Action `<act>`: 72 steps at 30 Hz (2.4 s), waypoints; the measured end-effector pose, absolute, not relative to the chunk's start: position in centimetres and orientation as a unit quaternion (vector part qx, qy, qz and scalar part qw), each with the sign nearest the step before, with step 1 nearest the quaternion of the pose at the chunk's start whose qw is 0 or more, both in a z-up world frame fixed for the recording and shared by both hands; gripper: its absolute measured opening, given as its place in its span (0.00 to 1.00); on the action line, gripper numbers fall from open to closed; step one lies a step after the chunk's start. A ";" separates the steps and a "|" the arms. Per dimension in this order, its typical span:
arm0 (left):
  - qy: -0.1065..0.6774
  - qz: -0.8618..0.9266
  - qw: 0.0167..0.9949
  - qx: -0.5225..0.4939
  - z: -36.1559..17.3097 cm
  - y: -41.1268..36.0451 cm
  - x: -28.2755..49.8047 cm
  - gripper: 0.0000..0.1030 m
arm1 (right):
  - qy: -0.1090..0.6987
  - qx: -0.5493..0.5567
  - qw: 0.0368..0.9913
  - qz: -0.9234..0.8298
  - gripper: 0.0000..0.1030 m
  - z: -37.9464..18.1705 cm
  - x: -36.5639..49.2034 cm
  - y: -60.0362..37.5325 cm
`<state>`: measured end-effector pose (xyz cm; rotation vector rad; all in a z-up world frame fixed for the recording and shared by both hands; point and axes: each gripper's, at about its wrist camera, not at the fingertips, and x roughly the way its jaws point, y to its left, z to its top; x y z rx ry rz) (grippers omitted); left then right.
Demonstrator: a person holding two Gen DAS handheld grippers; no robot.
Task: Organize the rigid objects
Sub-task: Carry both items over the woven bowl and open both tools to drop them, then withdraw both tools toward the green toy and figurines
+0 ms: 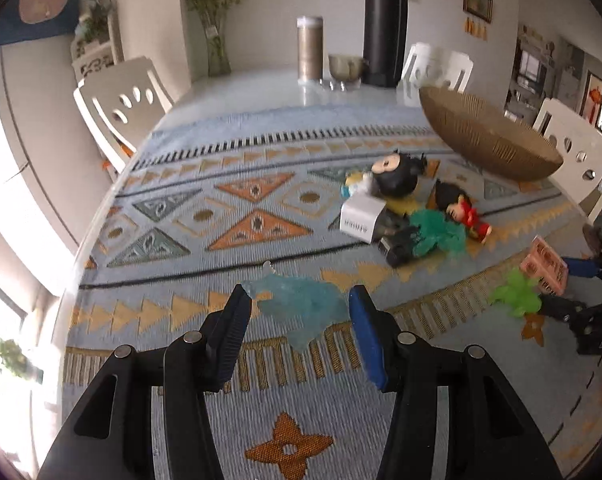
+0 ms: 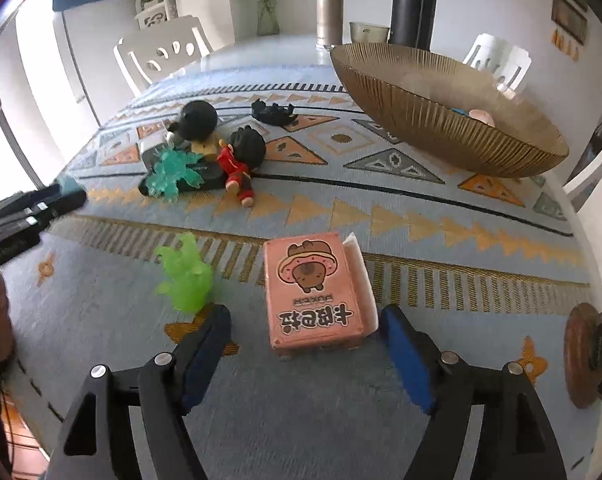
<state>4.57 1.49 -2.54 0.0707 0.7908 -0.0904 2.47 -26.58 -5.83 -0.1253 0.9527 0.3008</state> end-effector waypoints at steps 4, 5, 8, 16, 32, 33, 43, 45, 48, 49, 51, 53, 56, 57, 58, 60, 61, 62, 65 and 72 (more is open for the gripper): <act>0.387 -0.030 0.921 0.041 -2.8 1.4 4.7 0.47 | 0.455 -0.059 0.878 0.136 0.74 -6.0 2.8 -26.4; 0.385 -0.030 0.921 0.044 -2.8 1.4 4.6 0.47 | 0.455 -0.059 0.878 0.134 0.74 -5.9 2.9 -26.4; 0.372 -0.023 0.926 0.063 -2.7 0.5 4.1 0.47 | 0.451 -0.054 0.882 0.127 0.57 -5.8 2.9 -26.1; 0.369 -0.010 0.925 0.086 -2.7 -0.2 3.9 0.47 | 0.403 -0.125 0.902 0.090 0.39 -5.0 0.6 -22.9; 0.272 -0.135 0.952 0.047 9.3 -7.2 7.3 0.43 | 0.287 0.007 0.957 0.041 0.39 7.7 1.8 -32.4; 0.269 -0.149 0.951 0.038 9.9 -7.7 7.9 0.43 | 0.278 0.017 0.960 0.034 0.39 8.7 2.0 -33.4; 0.288 -0.212 0.933 0.022 10.2 -15.4 14.3 0.43 | 0.292 0.065 0.954 -0.014 0.39 10.9 7.3 -37.0; 0.316 -0.214 0.924 0.026 8.1 -17.0 16.2 0.43 | 0.323 0.078 0.943 -0.018 0.39 9.5 9.3 -37.1; 0.346 -0.222 0.911 0.037 5.6 -18.6 17.7 0.43 | 0.352 0.078 0.932 -0.024 0.39 7.5 10.9 -36.9; 0.352 -0.220 0.909 0.045 5.1 -19.0 18.0 0.43 | 0.362 0.074 0.929 -0.029 0.39 6.8 11.5 -36.8; 0.360 -0.217 0.905 0.056 4.1 -19.7 18.4 0.43 | 0.372 0.075 0.924 -0.032 0.39 5.7 11.9 -36.7; 0.366 -0.221 0.902 0.057 3.7 -20.0 18.6 0.44 | 0.379 0.079 0.921 -0.036 0.39 5.1 12.5 -37.0; 0.368 -0.218 0.902 0.062 3.6 -20.2 18.5 0.61 | 0.384 0.082 0.918 -0.052 0.41 4.7 13.3 -37.4; 0.366 -0.212 0.904 0.063 3.8 -20.2 18.3 0.67 | 0.385 0.075 0.918 -0.057 0.49 4.5 13.7 -37.5; 0.359 -0.212 0.907 0.060 4.1 -19.9 17.8 0.67 | 0.388 0.070 0.917 -0.065 0.53 4.3 13.9 -37.6; 0.346 -0.212 0.912 0.054 5.1 -18.7 16.8 0.67 | 0.383 0.068 0.918 -0.075 0.53 4.6 13.6 -37.9; 0.342 -0.211 0.914 0.052 5.5 -18.4 16.7 0.67 | 0.377 0.072 0.921 -0.072 0.53 4.9 13.2 -38.1; 0.334 -0.206 0.918 0.048 6.2 -17.4 16.0 0.68 | 0.368 0.076 0.924 -0.069 0.53 5.4 12.4 -38.2; 0.319 -0.195 0.927 0.038 7.8 -15.2 14.6 0.68 | 0.356 0.075 0.929 -0.063 0.56 6.3 11.0 -37.6; 0.263 -0.112 0.958 0.000 11.1 -7.9 8.0 0.83 | 0.339 0.056 0.939 0.023 0.58 7.8 6.4 -32.7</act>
